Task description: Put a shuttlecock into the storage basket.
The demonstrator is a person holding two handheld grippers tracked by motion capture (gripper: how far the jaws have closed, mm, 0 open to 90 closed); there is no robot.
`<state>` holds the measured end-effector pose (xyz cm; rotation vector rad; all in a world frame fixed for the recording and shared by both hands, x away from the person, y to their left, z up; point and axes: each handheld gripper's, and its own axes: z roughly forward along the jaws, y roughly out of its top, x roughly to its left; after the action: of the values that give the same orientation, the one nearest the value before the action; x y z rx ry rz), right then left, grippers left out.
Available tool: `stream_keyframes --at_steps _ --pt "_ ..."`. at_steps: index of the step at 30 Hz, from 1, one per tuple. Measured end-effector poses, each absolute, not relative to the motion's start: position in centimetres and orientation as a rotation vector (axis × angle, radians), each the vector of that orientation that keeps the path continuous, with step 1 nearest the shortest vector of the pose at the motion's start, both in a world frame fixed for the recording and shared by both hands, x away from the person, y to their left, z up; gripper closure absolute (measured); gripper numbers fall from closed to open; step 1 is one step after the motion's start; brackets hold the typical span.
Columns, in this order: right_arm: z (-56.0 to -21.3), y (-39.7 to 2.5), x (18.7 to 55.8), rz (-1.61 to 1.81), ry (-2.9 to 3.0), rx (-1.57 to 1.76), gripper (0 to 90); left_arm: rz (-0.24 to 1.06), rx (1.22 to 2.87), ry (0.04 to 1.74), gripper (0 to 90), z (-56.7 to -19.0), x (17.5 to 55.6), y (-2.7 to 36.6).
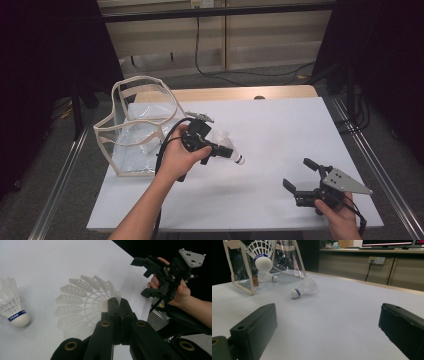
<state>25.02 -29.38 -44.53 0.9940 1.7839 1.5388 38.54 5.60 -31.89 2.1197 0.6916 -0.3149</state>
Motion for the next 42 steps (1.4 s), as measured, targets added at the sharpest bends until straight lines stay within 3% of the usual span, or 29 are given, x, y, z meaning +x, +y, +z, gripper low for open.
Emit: stream_keyframes --at_steps 42 --pt "-44.5 -29.3 25.0 1.546 1.786 0.995 1.4 -0.249 2.108 0.754 90.0 -29.1 40.0 7.5"
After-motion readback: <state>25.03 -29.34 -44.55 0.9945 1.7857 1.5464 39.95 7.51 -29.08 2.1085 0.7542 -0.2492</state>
